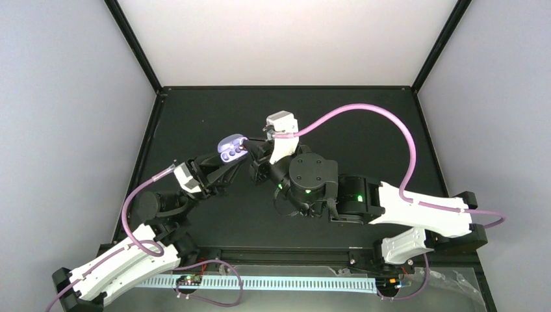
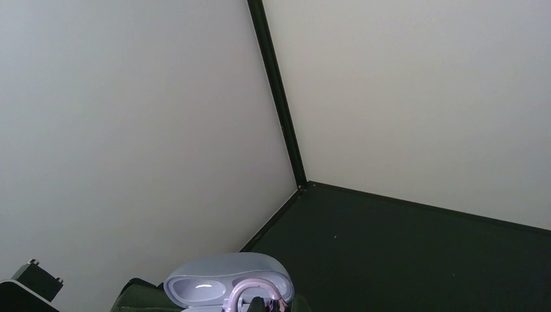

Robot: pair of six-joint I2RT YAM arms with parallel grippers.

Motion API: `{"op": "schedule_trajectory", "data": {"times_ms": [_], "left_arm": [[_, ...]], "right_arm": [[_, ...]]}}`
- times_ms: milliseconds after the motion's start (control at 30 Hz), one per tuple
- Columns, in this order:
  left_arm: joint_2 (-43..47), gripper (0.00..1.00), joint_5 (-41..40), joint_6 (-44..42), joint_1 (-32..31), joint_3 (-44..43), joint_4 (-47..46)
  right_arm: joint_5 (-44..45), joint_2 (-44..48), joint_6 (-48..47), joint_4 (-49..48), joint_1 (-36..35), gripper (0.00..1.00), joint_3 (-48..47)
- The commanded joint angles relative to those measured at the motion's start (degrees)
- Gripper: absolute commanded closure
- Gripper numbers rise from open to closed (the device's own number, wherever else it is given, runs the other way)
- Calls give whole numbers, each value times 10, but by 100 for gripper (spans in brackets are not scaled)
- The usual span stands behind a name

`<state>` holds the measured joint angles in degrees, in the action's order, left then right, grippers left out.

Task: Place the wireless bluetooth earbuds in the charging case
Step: Place the earbud in the charging case.

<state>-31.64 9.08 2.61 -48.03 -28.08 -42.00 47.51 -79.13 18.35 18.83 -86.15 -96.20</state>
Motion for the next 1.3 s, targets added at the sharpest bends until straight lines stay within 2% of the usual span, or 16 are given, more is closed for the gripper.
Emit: {"op": "schedule_trajectory", "data": {"times_ms": [0,1133,1267], "left_arm": [[-4,99,-9,10,-1,-27,-26],[-12,98,-15,20,-2,-38,-28],[-12,98,-15,20,-1,-40,-28]], "right_arm": [[3,-3,17,-6,6,99,1],[0,-26,29,15,16,99,-3],[0,-29,28,24,16,95,-12]]}}
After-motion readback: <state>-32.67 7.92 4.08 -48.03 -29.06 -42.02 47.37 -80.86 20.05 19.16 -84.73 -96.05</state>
